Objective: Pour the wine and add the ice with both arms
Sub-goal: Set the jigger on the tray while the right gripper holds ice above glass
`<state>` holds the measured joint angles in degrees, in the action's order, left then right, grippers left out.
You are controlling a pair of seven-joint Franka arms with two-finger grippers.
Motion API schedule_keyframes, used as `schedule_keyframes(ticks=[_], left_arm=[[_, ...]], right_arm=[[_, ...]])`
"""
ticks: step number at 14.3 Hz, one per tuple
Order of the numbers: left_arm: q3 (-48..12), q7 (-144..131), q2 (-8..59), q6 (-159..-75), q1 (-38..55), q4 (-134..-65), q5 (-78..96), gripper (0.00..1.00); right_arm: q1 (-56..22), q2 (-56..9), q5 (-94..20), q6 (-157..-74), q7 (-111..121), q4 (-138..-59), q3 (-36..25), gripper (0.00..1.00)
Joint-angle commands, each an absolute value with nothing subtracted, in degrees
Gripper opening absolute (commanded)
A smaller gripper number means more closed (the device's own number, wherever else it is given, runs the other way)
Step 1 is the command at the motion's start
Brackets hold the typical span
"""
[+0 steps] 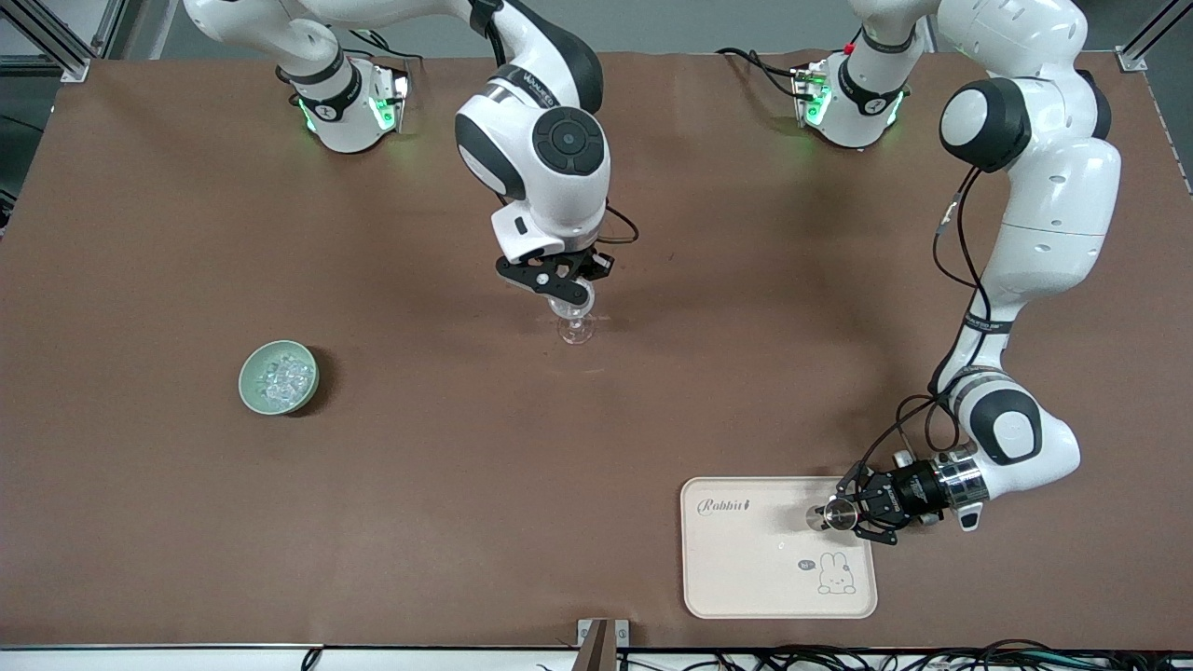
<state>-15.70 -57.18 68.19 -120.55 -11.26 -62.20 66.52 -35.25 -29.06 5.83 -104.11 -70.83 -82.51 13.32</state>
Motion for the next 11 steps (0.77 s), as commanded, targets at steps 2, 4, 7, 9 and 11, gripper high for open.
schedule_keyframes(ticks=[2,4,7,9,11], left_arm=[[-15.5,-52.6,68.9,-120.2,-11.1,-61.1,67.4,1.00],[-15.3,-52.6,67.4,-119.4,-11.4,-61.3,66.6,1.00],[-15.2,-52.7,64.6,-113.0,-14.7,-61.5,58.3,1.00],[-15.3,-52.8,61.0,-107.9,-16.6,-61.4,49.5,1.00],[-15.2,-52.8,55.8,-103.8,-16.9,-61.5,41.3,1.00]], right_arm=[[-35.3,-28.9,7.2,-104.7,-72.0,-83.3,13.4,0.07],[-35.2,-28.9,7.7,-104.7,-72.0,-83.2,13.4,0.07],[-35.1,-28.9,7.7,-104.6,-72.0,-83.2,13.4,0.16],[-35.0,-28.9,7.7,-104.4,-71.9,-83.1,13.4,0.29],[-34.9,-28.9,7.7,-104.4,-71.9,-83.1,13.4,0.43]])
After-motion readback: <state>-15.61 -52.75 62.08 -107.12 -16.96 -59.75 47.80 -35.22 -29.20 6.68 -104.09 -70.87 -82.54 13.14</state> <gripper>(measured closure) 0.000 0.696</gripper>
